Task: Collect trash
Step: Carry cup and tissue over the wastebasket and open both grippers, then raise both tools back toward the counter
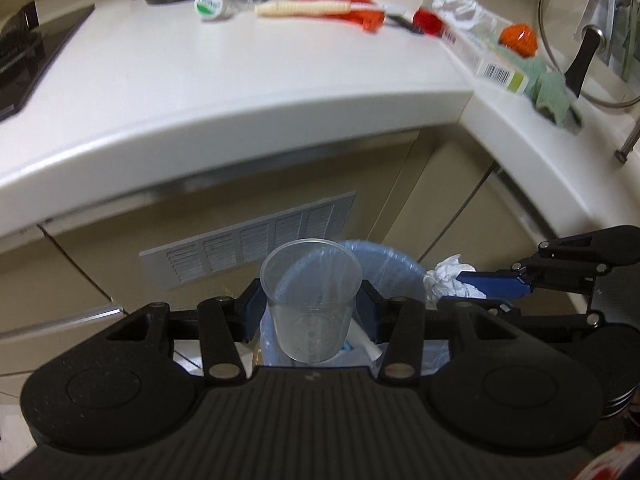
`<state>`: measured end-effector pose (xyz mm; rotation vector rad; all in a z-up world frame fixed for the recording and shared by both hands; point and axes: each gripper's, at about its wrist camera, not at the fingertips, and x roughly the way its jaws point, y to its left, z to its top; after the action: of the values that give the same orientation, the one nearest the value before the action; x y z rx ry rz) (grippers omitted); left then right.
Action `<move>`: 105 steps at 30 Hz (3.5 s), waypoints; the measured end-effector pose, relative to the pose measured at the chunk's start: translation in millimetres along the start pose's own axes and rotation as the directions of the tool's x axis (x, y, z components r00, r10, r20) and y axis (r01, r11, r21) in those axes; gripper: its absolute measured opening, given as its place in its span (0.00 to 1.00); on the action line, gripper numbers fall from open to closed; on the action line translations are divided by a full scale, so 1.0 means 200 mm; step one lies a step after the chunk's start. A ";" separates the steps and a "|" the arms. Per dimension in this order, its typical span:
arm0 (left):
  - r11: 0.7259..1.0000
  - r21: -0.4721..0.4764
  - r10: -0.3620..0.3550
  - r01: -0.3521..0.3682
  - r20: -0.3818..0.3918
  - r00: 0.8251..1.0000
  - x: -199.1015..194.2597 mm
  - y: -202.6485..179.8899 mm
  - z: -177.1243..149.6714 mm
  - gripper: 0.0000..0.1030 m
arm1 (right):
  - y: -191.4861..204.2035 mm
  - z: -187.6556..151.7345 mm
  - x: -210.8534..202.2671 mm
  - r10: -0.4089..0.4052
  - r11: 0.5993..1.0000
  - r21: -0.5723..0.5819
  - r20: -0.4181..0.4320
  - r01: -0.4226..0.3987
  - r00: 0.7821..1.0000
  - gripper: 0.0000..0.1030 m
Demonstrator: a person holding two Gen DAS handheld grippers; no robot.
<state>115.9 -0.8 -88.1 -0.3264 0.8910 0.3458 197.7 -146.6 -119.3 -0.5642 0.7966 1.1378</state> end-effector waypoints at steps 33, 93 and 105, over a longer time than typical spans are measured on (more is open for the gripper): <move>0.996 0.012 -0.084 0.088 -0.190 0.978 0.44 -0.02 -0.09 0.44 | -0.03 -0.17 0.29 0.002 0.999 0.049 -0.172 0.007 0.985 0.18; 0.998 -0.047 -0.044 0.039 -0.111 0.993 0.20 0.11 -0.09 0.58 | -0.05 -0.09 0.22 0.018 0.992 0.128 -0.082 -0.008 0.996 0.62; 0.999 -0.002 -0.051 0.051 0.056 0.997 -0.11 0.09 0.05 0.65 | -0.07 0.15 -0.17 -0.004 0.991 0.130 0.154 -0.016 0.988 0.62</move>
<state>102.7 15.7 -66.1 -0.3408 0.8258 0.3085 211.7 -147.8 -72.8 -0.3600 0.7339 1.1109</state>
